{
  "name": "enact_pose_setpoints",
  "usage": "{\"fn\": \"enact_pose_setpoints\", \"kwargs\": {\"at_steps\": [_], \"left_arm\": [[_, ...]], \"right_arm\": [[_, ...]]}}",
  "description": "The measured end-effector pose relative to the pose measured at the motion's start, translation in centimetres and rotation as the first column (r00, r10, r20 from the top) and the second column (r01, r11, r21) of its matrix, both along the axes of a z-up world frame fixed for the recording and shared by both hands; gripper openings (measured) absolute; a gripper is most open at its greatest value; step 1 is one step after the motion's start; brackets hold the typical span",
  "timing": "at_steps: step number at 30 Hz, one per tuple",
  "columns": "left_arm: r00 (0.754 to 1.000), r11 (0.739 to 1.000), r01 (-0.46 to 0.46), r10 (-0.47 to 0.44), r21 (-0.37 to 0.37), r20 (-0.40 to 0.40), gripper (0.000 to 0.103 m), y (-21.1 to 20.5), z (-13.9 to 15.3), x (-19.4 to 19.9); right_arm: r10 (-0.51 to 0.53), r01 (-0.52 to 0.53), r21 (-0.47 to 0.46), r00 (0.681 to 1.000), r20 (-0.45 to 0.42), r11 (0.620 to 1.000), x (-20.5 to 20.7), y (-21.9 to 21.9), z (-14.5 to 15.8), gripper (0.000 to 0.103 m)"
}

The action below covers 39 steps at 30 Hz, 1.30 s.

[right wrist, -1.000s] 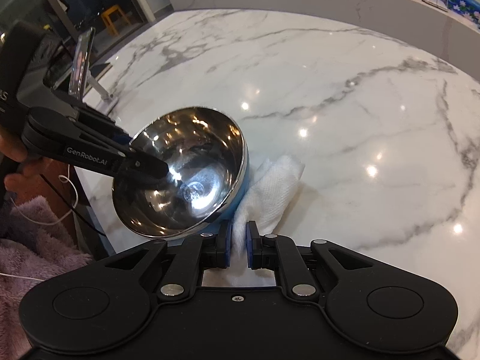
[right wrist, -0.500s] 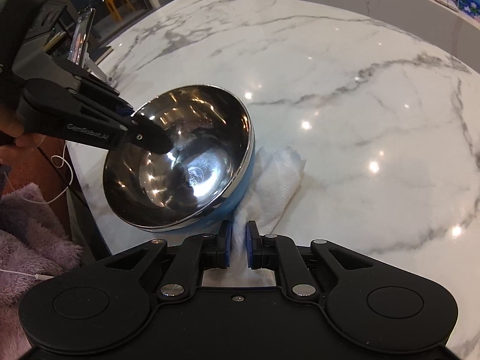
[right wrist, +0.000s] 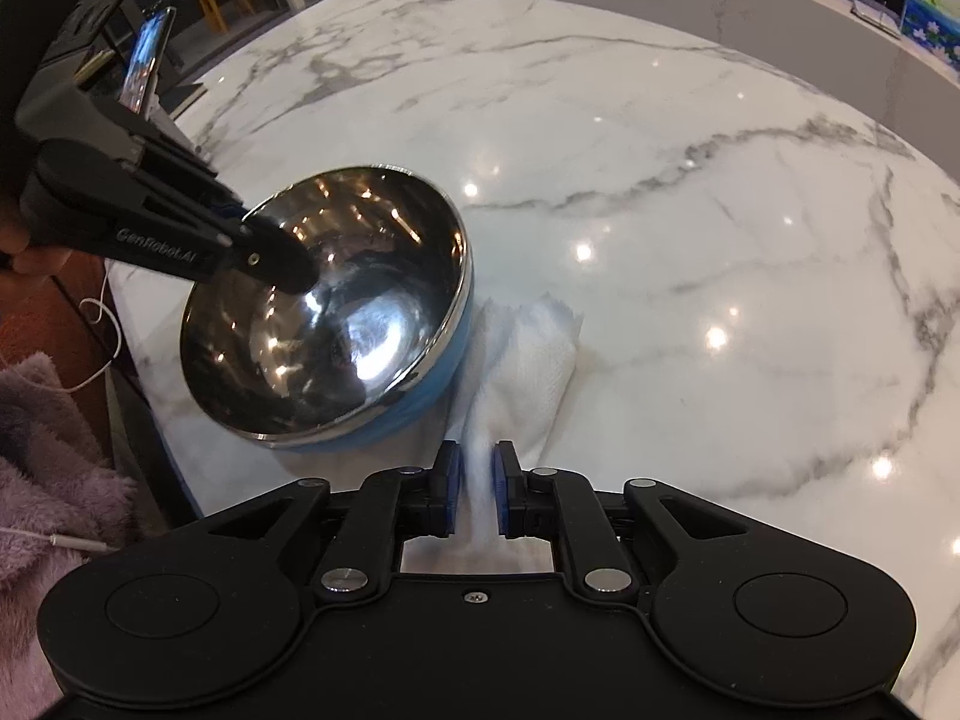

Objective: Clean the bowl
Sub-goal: 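Slide the cloth around the blue exterior with the right tool while the left tool holds the rim, then roll the right tool and wipe the bowl's blue side with the cloth while the left tool holds the rim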

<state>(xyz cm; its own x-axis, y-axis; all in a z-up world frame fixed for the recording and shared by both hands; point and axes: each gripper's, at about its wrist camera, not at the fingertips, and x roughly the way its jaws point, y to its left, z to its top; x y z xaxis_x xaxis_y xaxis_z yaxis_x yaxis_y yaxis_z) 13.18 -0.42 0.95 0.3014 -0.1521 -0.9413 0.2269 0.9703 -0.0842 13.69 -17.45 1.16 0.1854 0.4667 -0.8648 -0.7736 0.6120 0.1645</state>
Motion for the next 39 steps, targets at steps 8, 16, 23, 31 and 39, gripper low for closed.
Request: {"fn": "enact_pose_setpoints", "kwargs": {"at_steps": [8, 16, 23, 31, 39], "left_arm": [[1.000, 1.000, 0.005, -0.005, -0.024, -0.020, 0.018, 0.4, 0.7, -0.4], [0.999, 0.999, -0.015, 0.014, -0.032, -0.047, 0.020, 0.1, 0.3, -1.5], [0.999, 1.000, -0.013, 0.012, -0.024, -0.047, 0.022, -0.1, 0.3, -2.0], [0.999, 1.000, 0.002, -0.002, 0.001, -0.038, 0.022, -0.8, 0.2, -2.2], [0.999, 1.000, 0.015, -0.015, 0.002, -0.029, 0.020, -1.1, 0.2, -2.4]], "right_arm": [[0.004, -0.004, -0.007, 1.000, -0.003, 1.000, 0.2, 0.8, -0.8, 0.021], [-0.062, 0.061, 0.039, 0.997, 0.041, 0.997, -0.5, 0.1, -1.7, 0.021], [-0.161, 0.153, 0.072, 0.980, 0.118, 0.986, -1.7, -1.0, -1.9, 0.036], [-0.236, 0.217, 0.153, 0.963, 0.126, 0.964, -2.7, -1.4, -2.9, 0.023], [-0.323, 0.320, 0.263, 0.946, -0.033, 0.910, -1.2, -3.7, -3.3, 0.013]]}}
